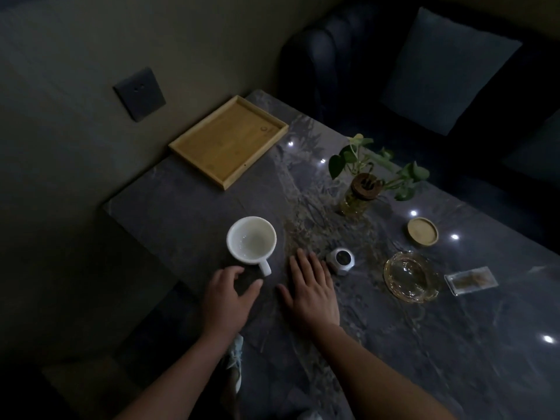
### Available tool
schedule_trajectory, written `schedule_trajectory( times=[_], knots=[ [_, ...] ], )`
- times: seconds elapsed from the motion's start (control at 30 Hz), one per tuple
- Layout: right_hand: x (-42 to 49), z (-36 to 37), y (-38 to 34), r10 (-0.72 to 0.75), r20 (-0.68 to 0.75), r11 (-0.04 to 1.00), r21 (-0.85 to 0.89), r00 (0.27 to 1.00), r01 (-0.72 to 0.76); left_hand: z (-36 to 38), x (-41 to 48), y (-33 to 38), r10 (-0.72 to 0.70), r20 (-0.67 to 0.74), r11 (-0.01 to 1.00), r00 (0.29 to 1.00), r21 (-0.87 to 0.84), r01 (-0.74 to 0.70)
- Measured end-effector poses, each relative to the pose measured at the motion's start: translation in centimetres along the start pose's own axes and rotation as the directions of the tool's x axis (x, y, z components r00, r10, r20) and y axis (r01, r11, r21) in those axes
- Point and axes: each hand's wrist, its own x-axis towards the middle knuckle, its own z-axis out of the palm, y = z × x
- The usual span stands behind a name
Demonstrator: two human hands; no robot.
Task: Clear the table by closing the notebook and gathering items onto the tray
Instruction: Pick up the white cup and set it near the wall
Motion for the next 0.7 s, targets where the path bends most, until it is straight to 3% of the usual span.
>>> schedule_trajectory(
  times=[0.1,0.2,0.27,0.43,0.57,0.7],
  knots=[
    [-0.1,0.0,0.2,-0.001,0.004,1.000,0.016,1.000,0.001,2.1,0.5,2.8,-0.284,0.021,0.929,0.959,-0.243,0.280],
    [-0.1,0.0,0.2,-0.003,0.000,1.000,0.016,1.000,0.003,3.2,1.2,4.5,-0.471,-0.023,0.800,0.882,-0.431,0.417],
    [0.0,0.0,0.2,-0.001,0.012,1.000,0.010,1.000,0.001,3.6,1.4,4.6,-0.501,-0.063,0.786,0.863,-0.451,0.423],
    [0.0,0.1,0.2,-0.004,0.013,1.000,0.002,1.000,0.004,4.3,1.9,3.6,-0.449,-0.037,0.825,0.893,-0.400,0.398],
    [-0.1,-0.1,0.2,-0.016,0.027,1.000,-0.015,0.999,0.017,4.8,2.7,3.6,-0.524,0.118,0.659,0.843,-0.571,0.489],
    [-0.1,-0.3,-0.1,-0.011,0.034,0.999,-0.030,0.999,0.012,3.9,3.5,2.6,-0.554,0.098,0.576,0.827,-0.673,0.465]
  ],
)
